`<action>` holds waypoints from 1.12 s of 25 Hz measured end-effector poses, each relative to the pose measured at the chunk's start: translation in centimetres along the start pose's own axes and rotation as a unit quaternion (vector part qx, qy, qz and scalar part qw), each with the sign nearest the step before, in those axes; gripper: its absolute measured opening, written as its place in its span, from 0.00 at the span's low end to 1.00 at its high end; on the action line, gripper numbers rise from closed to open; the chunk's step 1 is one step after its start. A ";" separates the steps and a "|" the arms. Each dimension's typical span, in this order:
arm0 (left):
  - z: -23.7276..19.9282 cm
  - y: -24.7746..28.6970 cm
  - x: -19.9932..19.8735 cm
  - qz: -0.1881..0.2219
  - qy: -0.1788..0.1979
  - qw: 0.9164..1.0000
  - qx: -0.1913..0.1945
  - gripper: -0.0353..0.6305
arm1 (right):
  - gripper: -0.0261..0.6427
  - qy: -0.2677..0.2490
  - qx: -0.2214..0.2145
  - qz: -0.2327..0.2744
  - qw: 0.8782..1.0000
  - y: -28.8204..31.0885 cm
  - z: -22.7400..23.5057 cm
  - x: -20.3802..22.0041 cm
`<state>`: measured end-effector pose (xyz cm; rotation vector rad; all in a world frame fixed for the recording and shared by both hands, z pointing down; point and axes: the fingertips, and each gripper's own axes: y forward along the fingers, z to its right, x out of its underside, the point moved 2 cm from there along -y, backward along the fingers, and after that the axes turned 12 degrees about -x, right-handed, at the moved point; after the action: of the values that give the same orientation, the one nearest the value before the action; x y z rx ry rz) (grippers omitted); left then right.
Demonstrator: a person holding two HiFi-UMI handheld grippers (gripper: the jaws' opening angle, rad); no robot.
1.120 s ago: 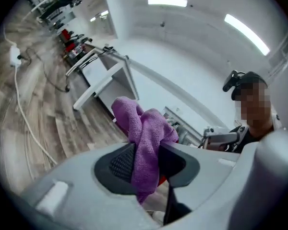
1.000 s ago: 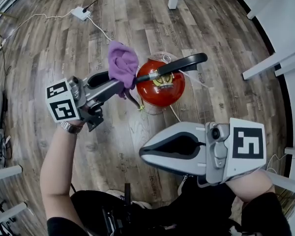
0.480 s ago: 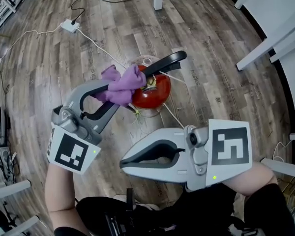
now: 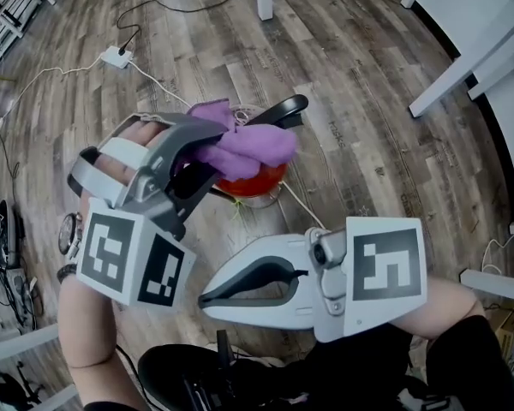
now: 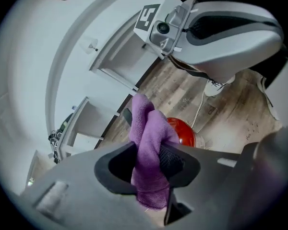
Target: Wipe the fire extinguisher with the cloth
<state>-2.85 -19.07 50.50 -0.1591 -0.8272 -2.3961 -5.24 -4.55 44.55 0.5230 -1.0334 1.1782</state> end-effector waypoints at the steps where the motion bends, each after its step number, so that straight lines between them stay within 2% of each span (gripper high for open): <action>1: -0.2 -0.2 -0.1 0.002 0.000 1.000 0.004 0.24 | 0.04 -0.001 -0.001 0.000 1.000 0.0 0.0 0.0; 6: -1.9 1.5 -2.2 0.042 -0.044 0.998 0.010 0.24 | 0.04 -0.007 -0.012 -0.004 1.000 0.4 -0.6 0.3; 11: -4.6 4.3 -5.5 0.073 -0.047 0.996 -0.011 0.24 | 0.04 -0.015 -0.013 -0.013 1.000 0.2 -1.3 0.4; 14: -4.5 3.9 -5.2 0.081 -0.060 0.995 -0.022 0.23 | 0.04 -0.011 -0.007 -0.016 1.000 0.2 -1.2 0.5; 18: -1.9 1.5 -1.8 0.058 -0.096 0.993 -0.042 0.23 | 0.04 -0.008 -0.006 -0.015 1.000 0.1 -1.3 0.6; 21: 1.0 -0.8 1.5 0.014 -0.085 0.993 -0.081 0.23 | 0.04 -0.009 -0.009 -0.021 1.000 0.3 -1.1 0.9; 25: 4.6 -2.5 4.4 -0.014 -0.094 0.983 -0.155 0.24 | 0.04 0.002 -0.016 -0.023 1.000 0.7 -0.9 1.3; 28: 6.3 -3.0 5.7 -0.022 -0.101 0.975 -0.195 0.24 | 0.04 0.003 -0.019 -0.019 1.000 1.5 -0.8 1.2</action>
<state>-9.70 -16.28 55.61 -0.5514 -0.4381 -2.5917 -6.29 -2.79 44.97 0.5081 -1.0347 1.1242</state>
